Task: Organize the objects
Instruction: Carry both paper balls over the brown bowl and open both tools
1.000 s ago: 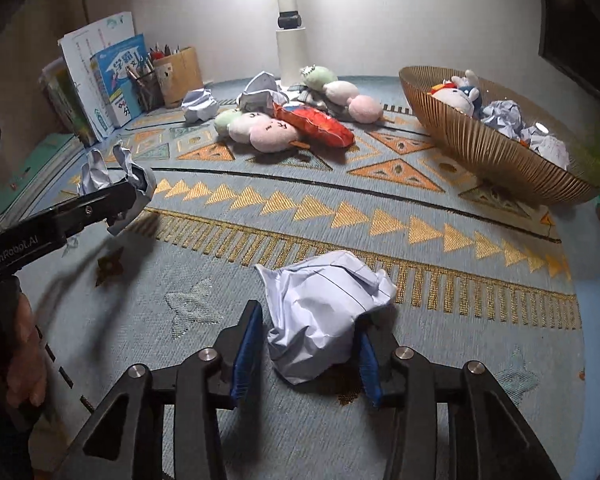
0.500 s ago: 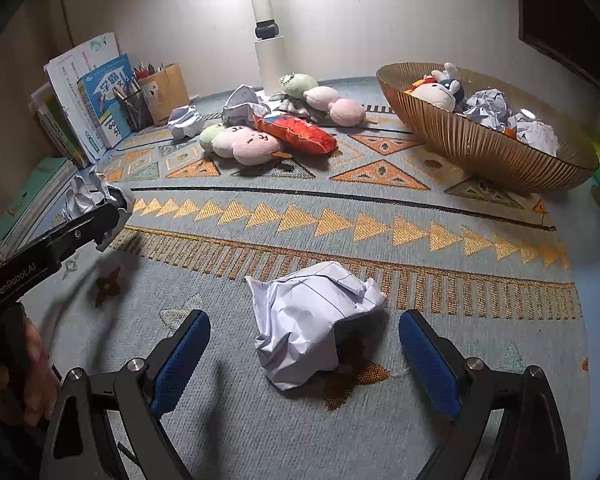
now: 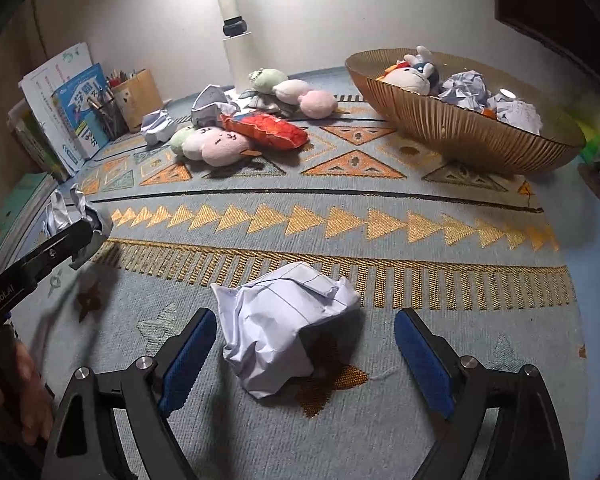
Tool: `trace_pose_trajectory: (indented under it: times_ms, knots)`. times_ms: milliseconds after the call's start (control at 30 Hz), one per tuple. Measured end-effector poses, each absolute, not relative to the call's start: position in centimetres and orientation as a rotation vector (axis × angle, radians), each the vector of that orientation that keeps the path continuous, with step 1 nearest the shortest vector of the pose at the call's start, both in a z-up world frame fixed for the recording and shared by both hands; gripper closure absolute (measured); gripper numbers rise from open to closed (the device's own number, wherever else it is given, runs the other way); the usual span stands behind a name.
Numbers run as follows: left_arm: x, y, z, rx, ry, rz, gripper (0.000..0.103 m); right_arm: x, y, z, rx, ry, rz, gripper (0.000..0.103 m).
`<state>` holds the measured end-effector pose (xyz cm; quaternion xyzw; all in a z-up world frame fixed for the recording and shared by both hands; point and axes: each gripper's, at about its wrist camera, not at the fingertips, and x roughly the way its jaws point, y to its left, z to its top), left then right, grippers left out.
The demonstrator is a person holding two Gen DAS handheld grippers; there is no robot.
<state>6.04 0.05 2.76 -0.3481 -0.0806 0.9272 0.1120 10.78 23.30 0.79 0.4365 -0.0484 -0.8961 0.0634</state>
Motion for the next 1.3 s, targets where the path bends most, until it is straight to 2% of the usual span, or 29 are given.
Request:
trace_pose_trajectory:
  times_ms: [67,200,300,367,633,767,1000,1167,1233,1300]
  knots:
    - [6.1,0.0,2.8,-1.02,-0.239,2.721,0.039,10.8,23.2,0.9,1.312,-0.137,-2.704,0.017]
    - [5.9,-0.1,2.6,-1.029,-0.255,2.708,0.039,11.1,22.1,1.0,1.287,-0.051,-2.682,0.041]
    - [6.0,-0.2,2.7,-1.019,-0.265,2.705,0.039,11.3,22.0,1.1,1.264,-0.042,-2.678,0.051]
    - [5.9,-0.1,2.7,-1.022,-0.265,2.704,0.039,11.5,22.0,1.4,1.236,-0.043,-2.688,0.053]
    - [6.1,0.9,3.0,-1.039,-0.198,2.745,0.039,13.4,22.6,3.0,1.091,-0.069,-2.728,0.053]
    - [6.9,3.0,5.4,-0.961,-0.15,2.762,0.039,13.8,25.6,5.4,1.046,-0.124,-2.758,0.053]
    - [4.3,12.1,11.9,-0.749,-0.047,2.661,0.039,11.5,35.3,14.1,0.886,-0.309,-2.975,0.052]
    - [-0.9,18.8,13.7,-0.718,-0.055,2.557,0.039,7.3,38.6,16.4,0.9,-0.335,-3.045,0.052]
    - [-2.7,20.6,13.6,-0.717,-0.058,2.534,0.039,5.2,38.8,16.2,0.938,-0.304,-3.05,0.049]
    - [-4.4,21.8,13.0,-0.72,-0.087,2.512,0.032,3.4,39.1,15.3,0.979,-0.279,-3.039,0.027]
